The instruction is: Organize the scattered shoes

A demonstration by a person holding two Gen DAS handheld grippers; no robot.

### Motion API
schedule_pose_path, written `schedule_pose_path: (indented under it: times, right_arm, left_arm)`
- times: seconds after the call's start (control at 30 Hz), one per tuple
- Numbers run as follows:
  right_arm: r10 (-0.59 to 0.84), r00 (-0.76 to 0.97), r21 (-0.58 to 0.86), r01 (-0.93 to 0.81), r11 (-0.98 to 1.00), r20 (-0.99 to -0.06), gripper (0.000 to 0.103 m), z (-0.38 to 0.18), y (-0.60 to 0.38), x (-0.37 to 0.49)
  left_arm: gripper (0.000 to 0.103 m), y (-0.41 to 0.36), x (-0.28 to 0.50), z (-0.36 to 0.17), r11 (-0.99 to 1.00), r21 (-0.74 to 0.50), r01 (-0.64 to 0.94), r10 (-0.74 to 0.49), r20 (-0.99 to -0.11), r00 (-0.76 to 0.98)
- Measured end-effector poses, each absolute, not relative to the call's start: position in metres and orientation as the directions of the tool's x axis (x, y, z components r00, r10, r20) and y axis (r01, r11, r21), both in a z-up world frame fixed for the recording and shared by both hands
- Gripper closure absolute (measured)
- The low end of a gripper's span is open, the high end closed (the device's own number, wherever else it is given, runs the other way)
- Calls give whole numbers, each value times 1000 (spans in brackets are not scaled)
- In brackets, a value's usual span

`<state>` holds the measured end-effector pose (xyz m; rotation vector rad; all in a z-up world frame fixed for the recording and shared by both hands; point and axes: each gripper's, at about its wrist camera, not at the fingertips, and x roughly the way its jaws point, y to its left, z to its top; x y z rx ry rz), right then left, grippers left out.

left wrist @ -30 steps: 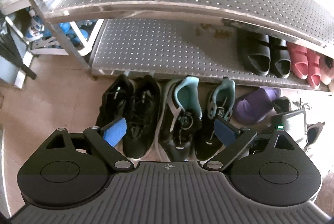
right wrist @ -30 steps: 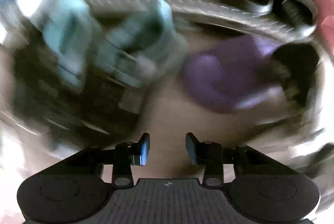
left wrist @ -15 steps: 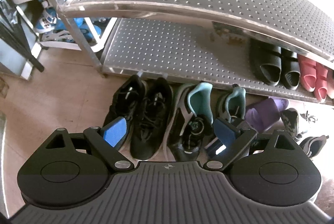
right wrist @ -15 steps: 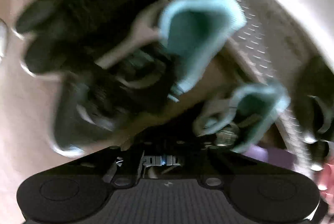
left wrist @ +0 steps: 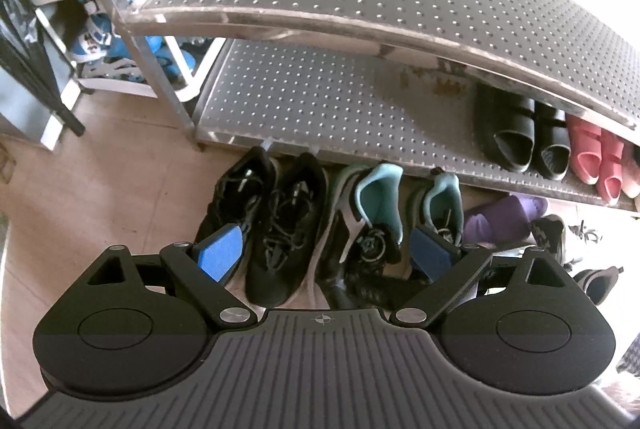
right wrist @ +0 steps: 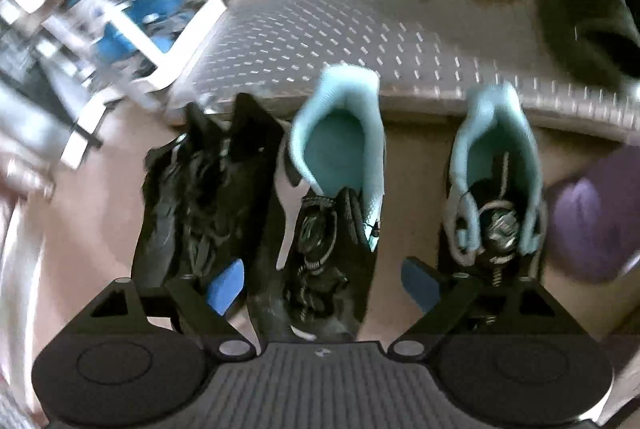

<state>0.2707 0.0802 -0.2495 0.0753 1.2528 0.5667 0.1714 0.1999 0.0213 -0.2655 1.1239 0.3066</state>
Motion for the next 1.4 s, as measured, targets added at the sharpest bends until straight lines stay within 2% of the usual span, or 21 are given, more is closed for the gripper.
schedule_pose_path:
  times: [0.2,0.33,0.4,0.47,0.57,0.63,0.77,0.83,0.97,1.03,1.07,1.17,1.4]
  right_arm:
    - [347,190,274,-328,904,-918,15,-266,128,292]
    - [290,182,227,-303,925,-939,31,-277,131,296]
    - [211,251,138,-282,950,-945,36,-269,130,285]
    - [116,312,40,-240,970,-943,35,-270,128,279]
    - [72,323,-3,-225,974,-944,29,-276,116,280]
    - [107,291,43,-219,975,-951,28,-276,107,288]
    - [212,238,199,-78,977,-948,28,-270,81,305]
    - [250,217,238,-78,968,-944,20,-254,67,308]
    - [344,222,323,-126,938,-912,18,-213,28,292]
    - [385,168,358,-169,918,-907,52,-206,8,271]
    - [397,109,373,-189,908,-911,57,-209,2,257]
    - [358,-66,364,-223,905,-931,60,-234,-4,214]
    - [324,-176,356,-194,914,-929,62,-278,20,187]
  left_arm:
    - [9,211,170,23,913,-59,-403,119,-907,403]
    - [9,216,169,21,905,-66,-420,117,-911,395]
    - [9,216,169,22,904,-73,-422,114,-909,400]
    - [9,215,169,22,905,-73,-418,113,-908,404]
    - [9,213,168,20,909,-70,-410,111,-910,400]
    - [9,212,168,18,910,-64,-409,112,-913,392]
    - [9,213,168,15,913,-52,-405,119,-915,386]
    - [9,215,167,17,914,-38,-405,136,-910,392]
    - [8,215,166,14,919,15,-394,176,-910,376]
    - [8,204,167,8,934,20,-356,157,-920,360]
    - [8,197,168,5,943,19,-331,142,-925,354]
    - [8,177,170,-2,965,28,-259,118,-933,339]
    - [8,126,169,-18,994,68,-80,90,-947,307]
